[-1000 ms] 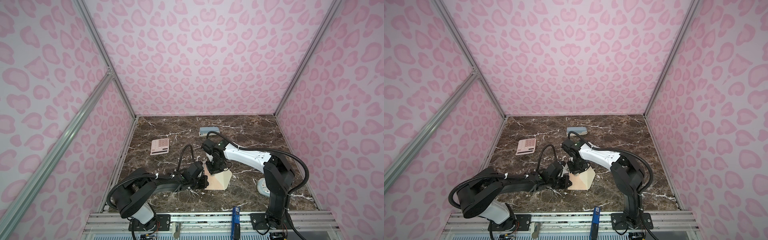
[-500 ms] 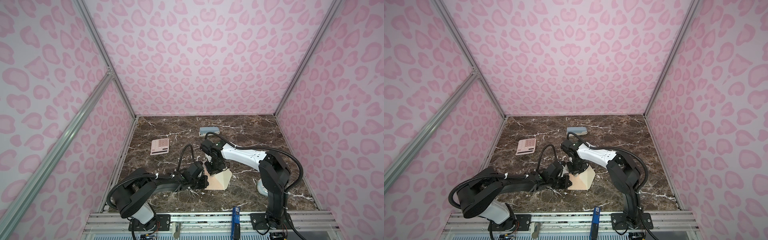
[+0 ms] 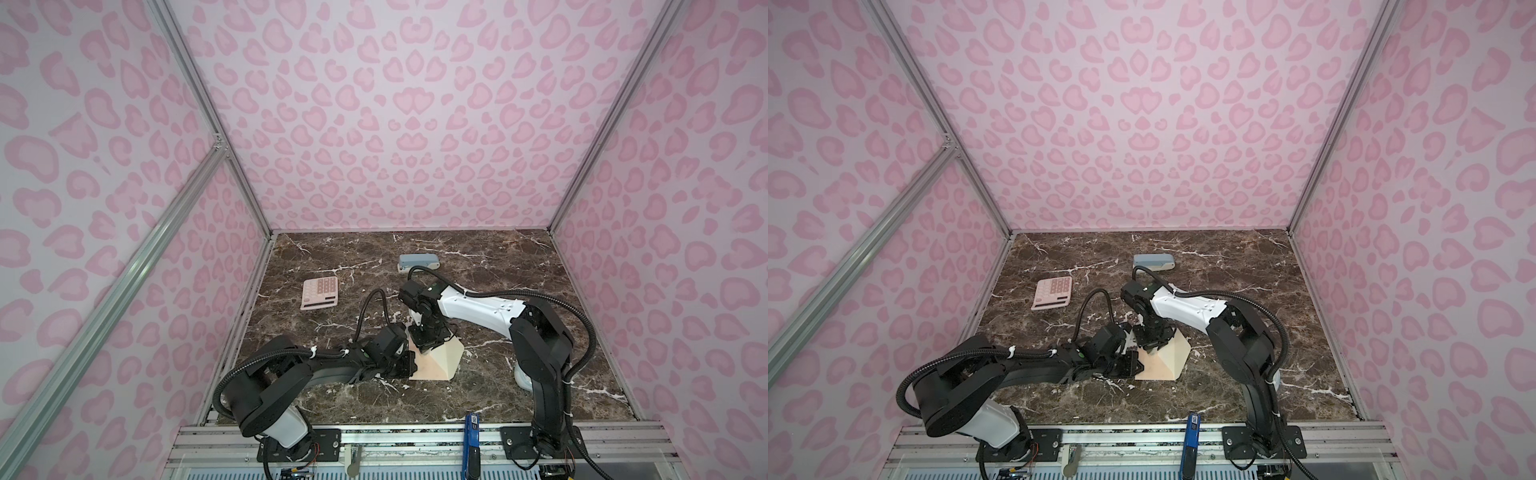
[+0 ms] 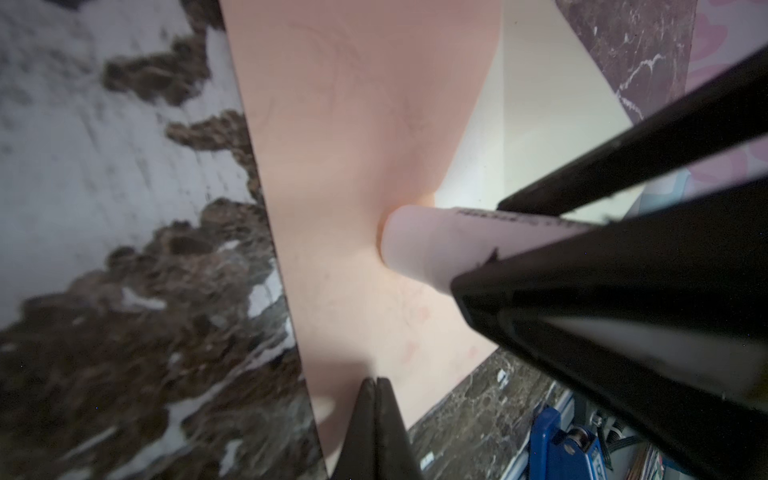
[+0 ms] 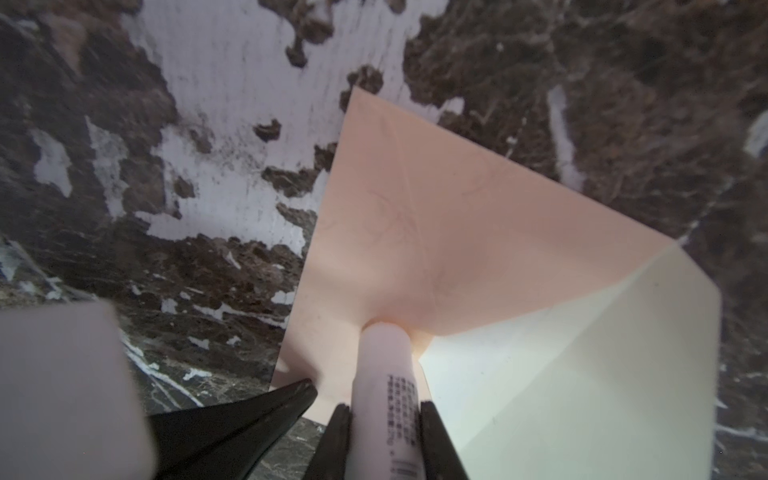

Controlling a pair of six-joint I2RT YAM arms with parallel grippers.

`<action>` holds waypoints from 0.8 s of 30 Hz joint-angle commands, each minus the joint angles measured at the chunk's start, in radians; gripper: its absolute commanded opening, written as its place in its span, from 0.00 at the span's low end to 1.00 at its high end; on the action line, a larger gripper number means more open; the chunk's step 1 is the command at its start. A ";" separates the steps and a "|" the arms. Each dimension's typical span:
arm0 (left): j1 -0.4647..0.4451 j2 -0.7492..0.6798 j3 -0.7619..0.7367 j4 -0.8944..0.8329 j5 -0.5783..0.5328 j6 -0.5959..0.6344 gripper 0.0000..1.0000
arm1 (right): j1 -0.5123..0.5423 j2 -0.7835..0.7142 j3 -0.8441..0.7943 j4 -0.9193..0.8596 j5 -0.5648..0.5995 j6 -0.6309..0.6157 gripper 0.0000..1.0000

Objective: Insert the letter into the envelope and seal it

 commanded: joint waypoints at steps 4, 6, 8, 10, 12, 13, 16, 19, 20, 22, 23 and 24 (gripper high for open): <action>0.000 0.002 0.010 -0.067 -0.004 0.014 0.04 | -0.003 0.043 0.025 -0.046 0.099 -0.018 0.00; 0.002 0.002 0.010 -0.069 -0.003 0.014 0.04 | -0.006 0.047 0.031 -0.051 0.108 -0.018 0.00; 0.002 0.000 0.008 -0.073 -0.002 0.014 0.04 | -0.008 0.052 0.038 -0.057 0.119 -0.020 0.00; 0.002 -0.001 0.007 -0.074 -0.003 0.016 0.04 | -0.011 0.056 0.043 -0.061 0.123 -0.022 0.00; 0.002 -0.003 0.004 -0.075 -0.003 0.014 0.04 | -0.013 0.059 0.047 -0.064 0.129 -0.023 0.00; 0.002 -0.003 0.005 -0.075 -0.003 0.015 0.04 | -0.014 0.059 0.049 -0.066 0.131 -0.025 0.00; 0.002 -0.003 0.004 -0.078 -0.002 0.016 0.04 | -0.016 0.060 0.054 -0.069 0.134 -0.025 0.00; 0.004 -0.002 0.006 -0.079 -0.001 0.014 0.04 | -0.017 0.058 0.058 -0.071 0.129 -0.026 0.00; 0.004 -0.002 0.007 -0.078 -0.001 0.015 0.04 | -0.017 0.057 0.059 -0.068 0.122 -0.028 0.00; 0.003 0.001 0.006 -0.077 0.000 0.015 0.04 | -0.017 0.048 0.059 -0.061 0.100 -0.029 0.00; 0.004 0.003 0.007 -0.077 0.001 0.014 0.04 | -0.017 0.043 0.061 -0.059 0.087 -0.031 0.00; 0.004 0.003 0.006 -0.076 0.002 0.016 0.04 | -0.017 0.036 0.061 -0.057 0.079 -0.029 0.00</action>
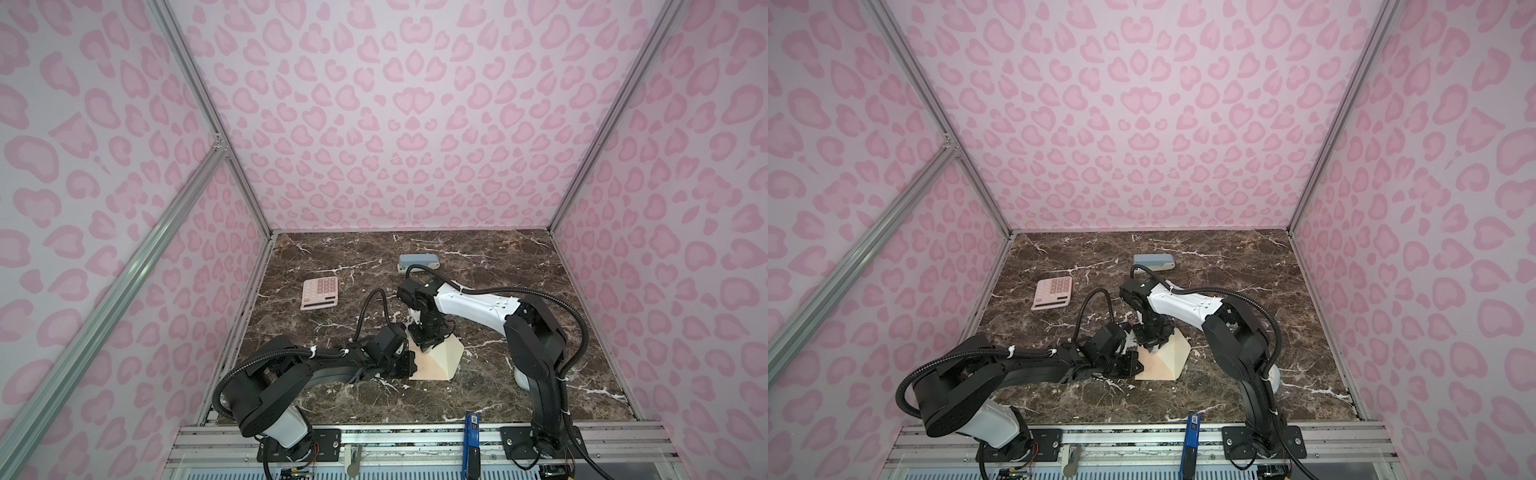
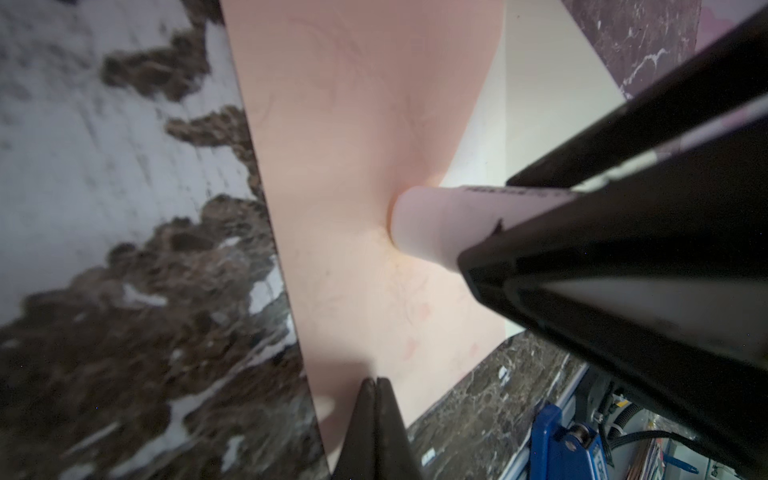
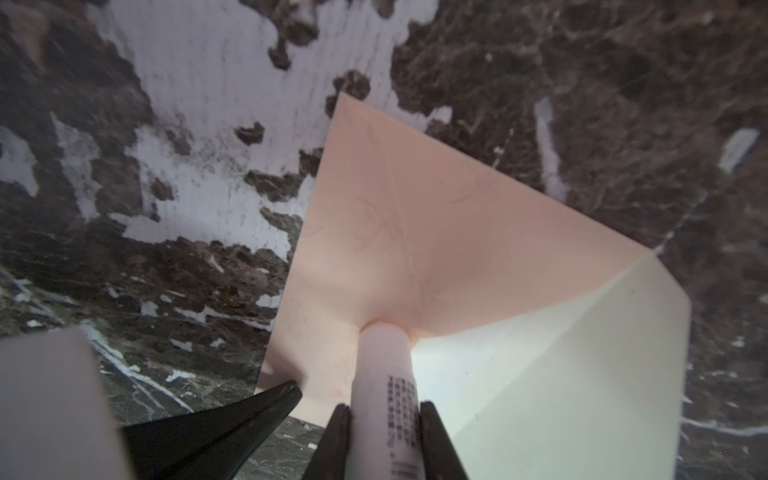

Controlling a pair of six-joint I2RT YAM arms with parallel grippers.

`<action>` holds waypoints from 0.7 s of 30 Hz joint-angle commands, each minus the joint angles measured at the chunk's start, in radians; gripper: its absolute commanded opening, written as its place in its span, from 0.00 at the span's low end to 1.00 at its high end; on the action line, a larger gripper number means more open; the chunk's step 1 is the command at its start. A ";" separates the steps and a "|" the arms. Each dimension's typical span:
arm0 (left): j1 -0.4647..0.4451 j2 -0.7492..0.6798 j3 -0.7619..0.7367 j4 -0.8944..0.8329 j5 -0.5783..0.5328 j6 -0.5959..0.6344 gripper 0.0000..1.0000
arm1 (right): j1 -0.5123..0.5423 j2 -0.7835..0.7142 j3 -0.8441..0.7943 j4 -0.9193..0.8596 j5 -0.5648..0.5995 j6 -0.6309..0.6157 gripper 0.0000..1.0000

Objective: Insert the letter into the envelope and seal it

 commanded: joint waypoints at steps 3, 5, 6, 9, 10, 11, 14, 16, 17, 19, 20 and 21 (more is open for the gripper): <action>0.001 0.003 0.003 -0.062 -0.001 0.009 0.04 | -0.006 -0.023 0.000 0.004 0.030 -0.006 0.00; 0.001 0.005 0.006 -0.065 -0.001 0.009 0.04 | -0.012 -0.042 -0.004 0.011 -0.004 -0.006 0.00; 0.001 0.005 0.008 -0.066 -0.001 0.010 0.04 | -0.015 -0.050 -0.005 0.011 -0.013 -0.006 0.00; 0.001 0.006 0.008 -0.067 0.002 0.011 0.04 | -0.027 -0.078 -0.010 0.009 -0.031 -0.004 0.00; 0.001 0.005 0.007 -0.064 0.005 0.010 0.04 | -0.032 -0.088 -0.013 0.008 -0.033 -0.003 0.00; 0.001 0.005 0.008 -0.063 0.005 0.010 0.04 | -0.037 -0.096 -0.017 0.011 -0.040 -0.002 0.00; 0.001 0.003 0.008 -0.065 0.008 0.008 0.04 | -0.050 -0.120 -0.025 0.007 -0.040 0.000 0.00; 0.001 0.002 0.007 -0.067 0.006 0.007 0.04 | -0.055 -0.132 -0.027 0.005 -0.041 0.001 0.00; 0.001 0.001 0.008 -0.068 0.007 0.005 0.04 | -0.055 -0.135 -0.030 0.006 -0.045 0.002 0.00; 0.001 0.002 0.010 -0.069 0.005 0.005 0.04 | -0.050 -0.137 -0.036 0.011 -0.059 0.005 0.00; 0.001 0.003 0.010 -0.068 0.003 0.004 0.04 | -0.045 -0.135 -0.037 0.013 -0.063 0.005 0.00; 0.001 0.003 0.010 -0.068 0.003 0.004 0.04 | -0.041 -0.133 -0.038 0.015 -0.066 0.007 0.00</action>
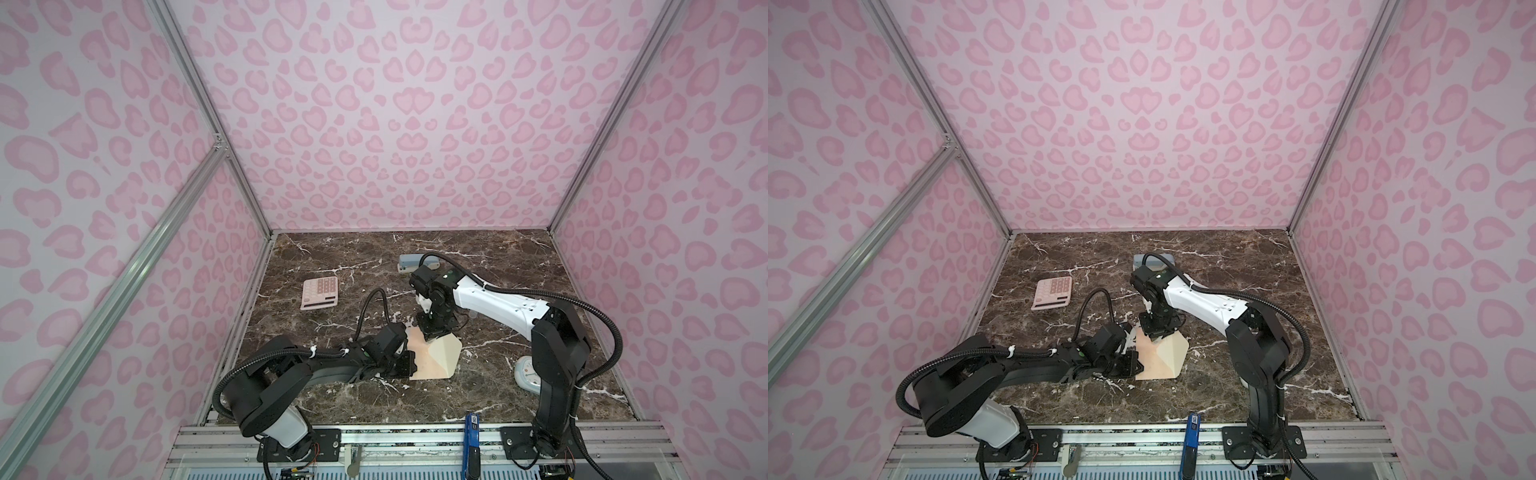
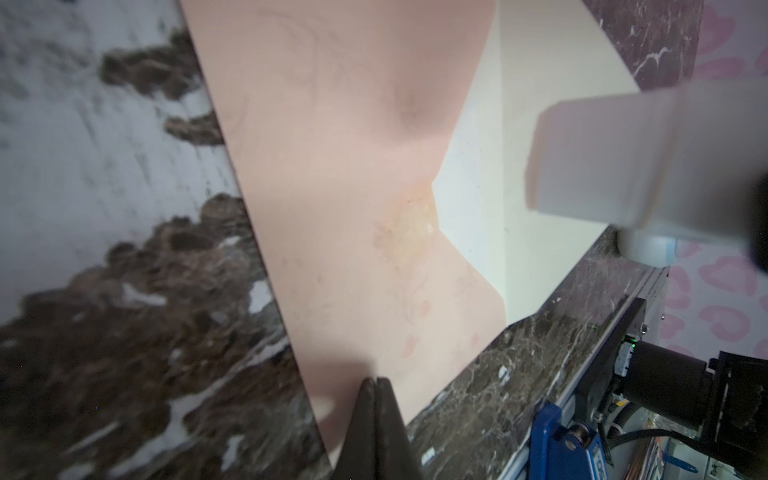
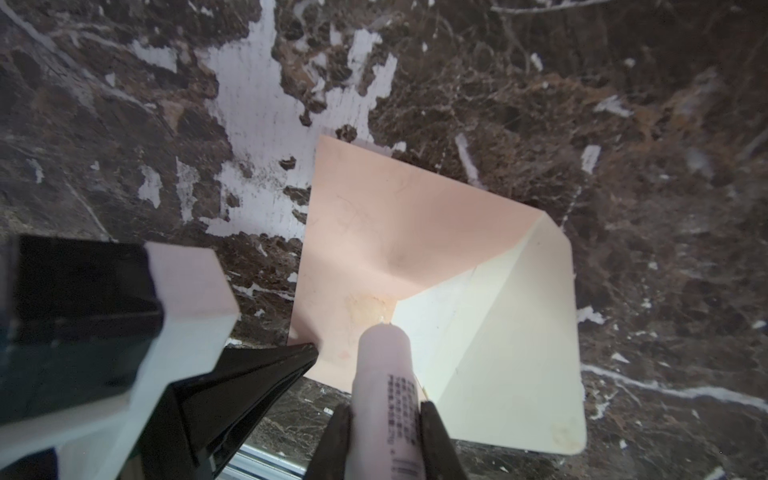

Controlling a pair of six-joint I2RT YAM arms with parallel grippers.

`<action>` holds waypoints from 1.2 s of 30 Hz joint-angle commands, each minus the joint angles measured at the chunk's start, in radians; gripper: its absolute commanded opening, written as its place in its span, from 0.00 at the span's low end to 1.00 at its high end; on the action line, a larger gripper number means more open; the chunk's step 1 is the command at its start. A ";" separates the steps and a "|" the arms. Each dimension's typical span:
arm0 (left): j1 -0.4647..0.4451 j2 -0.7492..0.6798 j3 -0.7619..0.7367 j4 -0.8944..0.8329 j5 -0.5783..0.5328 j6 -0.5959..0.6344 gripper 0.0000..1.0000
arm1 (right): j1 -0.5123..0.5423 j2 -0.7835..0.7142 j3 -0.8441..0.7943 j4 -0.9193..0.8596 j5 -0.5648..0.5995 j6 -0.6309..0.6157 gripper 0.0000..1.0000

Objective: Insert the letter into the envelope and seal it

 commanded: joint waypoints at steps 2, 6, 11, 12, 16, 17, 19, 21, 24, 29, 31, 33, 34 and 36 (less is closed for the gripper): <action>0.000 0.003 0.006 -0.060 -0.002 0.004 0.04 | 0.020 0.014 -0.014 0.008 -0.020 0.007 0.00; 0.000 -0.002 0.004 -0.056 0.001 0.004 0.04 | 0.042 0.039 -0.019 0.020 -0.021 0.014 0.00; 0.000 -0.011 -0.001 -0.044 0.004 -0.002 0.04 | 0.046 0.063 -0.024 0.038 -0.025 0.024 0.00; 0.000 -0.012 -0.002 -0.044 0.004 -0.001 0.04 | 0.047 0.067 -0.025 0.041 -0.025 0.024 0.00; 0.000 -0.014 -0.006 -0.042 0.005 -0.001 0.04 | 0.048 0.080 -0.027 0.047 -0.029 0.024 0.00; 0.000 -0.015 -0.007 -0.042 0.005 -0.002 0.04 | 0.049 0.082 -0.027 0.049 -0.031 0.025 0.00; 0.000 -0.014 -0.007 -0.038 0.007 -0.003 0.04 | 0.049 0.086 -0.026 0.052 -0.035 0.026 0.00; 0.000 -0.012 -0.008 -0.037 0.009 -0.003 0.04 | 0.049 0.091 -0.027 0.055 -0.035 0.027 0.00; 0.000 -0.011 -0.009 -0.034 0.010 -0.003 0.04 | 0.050 0.097 -0.030 0.054 -0.035 0.027 0.00; 0.000 -0.014 -0.011 -0.034 0.008 -0.003 0.04 | 0.051 0.102 -0.031 0.058 -0.033 0.024 0.00; 0.000 -0.016 -0.012 -0.034 0.006 -0.004 0.04 | 0.050 0.103 -0.031 0.058 -0.025 0.024 0.00; 0.000 -0.015 -0.011 -0.035 0.007 -0.004 0.04 | 0.049 0.110 -0.031 0.057 -0.020 0.022 0.00; 0.000 -0.015 -0.013 -0.032 0.007 -0.005 0.04 | 0.051 0.113 -0.031 0.056 -0.017 0.022 0.00; 0.000 -0.016 -0.013 -0.032 0.007 -0.004 0.04 | 0.051 0.121 -0.031 0.053 -0.006 0.021 0.00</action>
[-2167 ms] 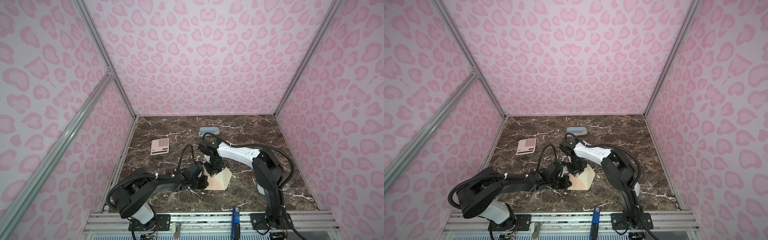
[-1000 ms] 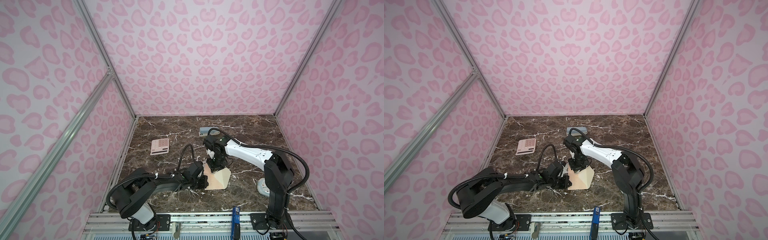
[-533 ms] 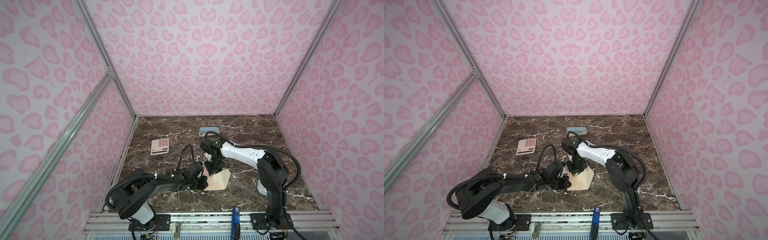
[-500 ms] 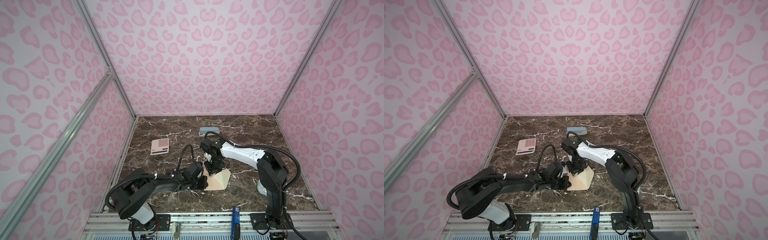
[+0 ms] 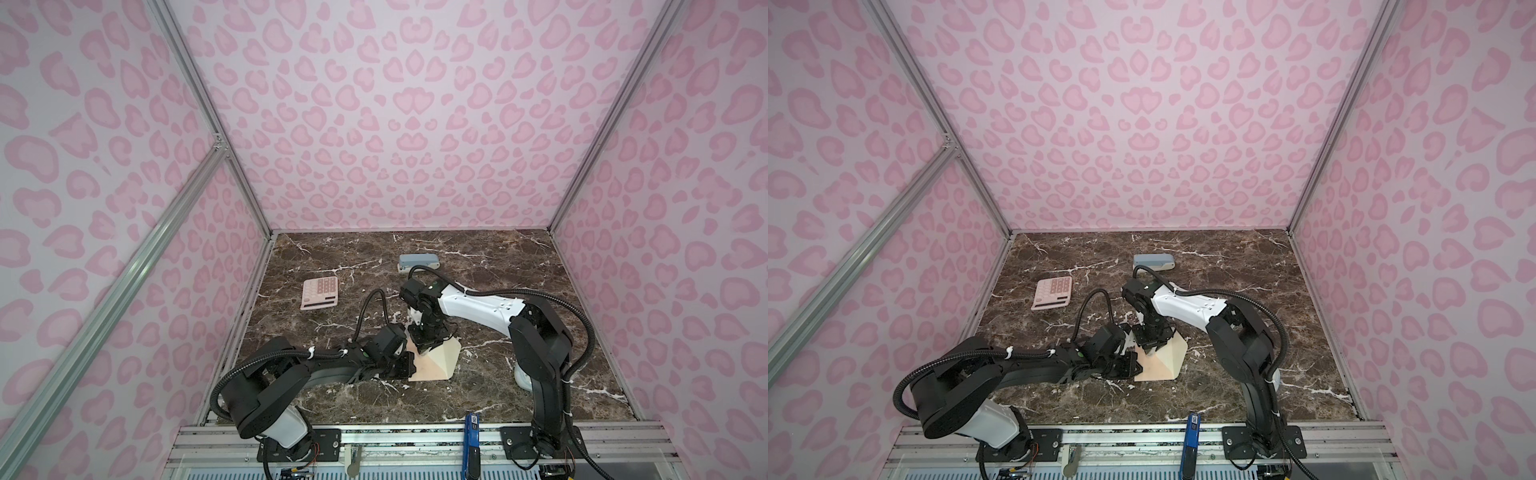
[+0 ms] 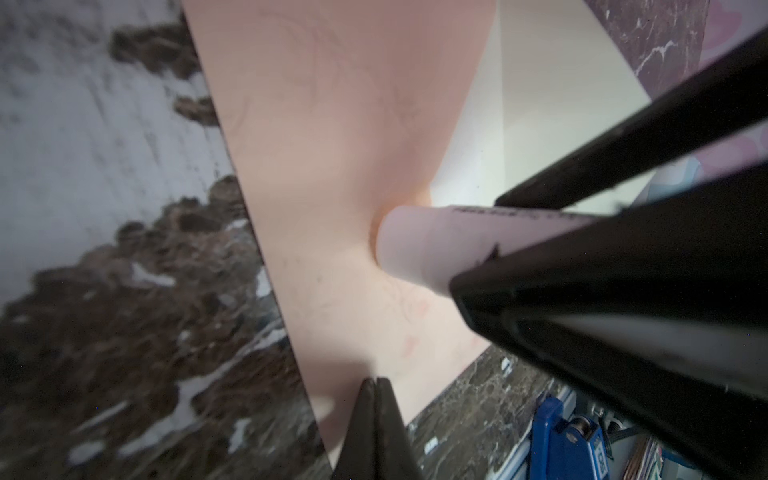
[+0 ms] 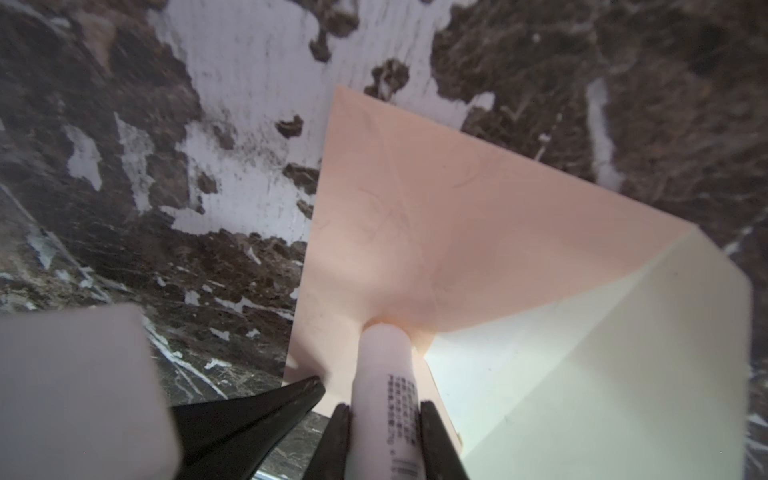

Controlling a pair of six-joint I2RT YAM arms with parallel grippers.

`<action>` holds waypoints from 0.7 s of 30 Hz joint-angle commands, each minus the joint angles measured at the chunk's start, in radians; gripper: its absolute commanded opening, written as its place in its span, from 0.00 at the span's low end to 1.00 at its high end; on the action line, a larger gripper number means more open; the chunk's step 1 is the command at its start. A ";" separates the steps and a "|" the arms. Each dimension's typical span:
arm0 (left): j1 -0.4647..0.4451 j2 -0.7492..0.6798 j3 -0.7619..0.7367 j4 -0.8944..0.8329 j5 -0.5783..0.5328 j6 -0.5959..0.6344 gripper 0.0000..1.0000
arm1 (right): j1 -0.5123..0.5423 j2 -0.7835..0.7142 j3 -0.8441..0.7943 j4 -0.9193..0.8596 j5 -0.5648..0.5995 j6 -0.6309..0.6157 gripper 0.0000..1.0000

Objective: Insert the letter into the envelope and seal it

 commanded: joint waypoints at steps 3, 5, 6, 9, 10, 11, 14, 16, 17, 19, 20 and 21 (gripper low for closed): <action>0.001 -0.005 -0.006 -0.019 0.004 -0.002 0.04 | 0.001 0.029 -0.005 -0.015 0.056 0.000 0.00; 0.000 -0.006 -0.005 -0.023 0.004 -0.001 0.04 | 0.001 0.031 -0.005 -0.027 0.079 -0.003 0.00; 0.000 -0.008 -0.004 -0.025 0.004 -0.001 0.04 | 0.000 0.030 -0.005 -0.031 0.088 -0.002 0.00; 0.001 -0.010 -0.002 -0.027 0.004 0.001 0.04 | 0.001 0.034 -0.001 -0.045 0.116 -0.004 0.00; 0.002 -0.010 -0.001 -0.029 0.004 0.001 0.04 | 0.001 0.036 0.001 -0.048 0.121 -0.005 0.00; 0.002 -0.010 0.000 -0.028 0.005 0.001 0.04 | 0.001 0.039 0.001 -0.052 0.126 -0.007 0.00; 0.004 -0.010 0.000 -0.029 0.008 0.003 0.04 | 0.001 0.045 0.004 -0.059 0.139 -0.009 0.00; 0.004 -0.008 -0.001 -0.029 0.007 0.003 0.04 | 0.001 0.046 0.008 -0.062 0.147 -0.008 0.00; 0.004 -0.008 -0.001 -0.029 0.008 0.003 0.04 | 0.001 0.048 0.011 -0.065 0.150 -0.009 0.00; 0.005 -0.006 0.001 -0.029 0.009 0.004 0.04 | 0.001 0.050 0.016 -0.067 0.158 -0.010 0.00; 0.005 -0.007 0.001 -0.029 0.009 0.004 0.04 | 0.000 0.053 0.018 -0.072 0.163 -0.011 0.00; 0.005 -0.006 0.002 -0.029 0.010 0.005 0.04 | -0.001 0.055 0.020 -0.072 0.164 -0.012 0.00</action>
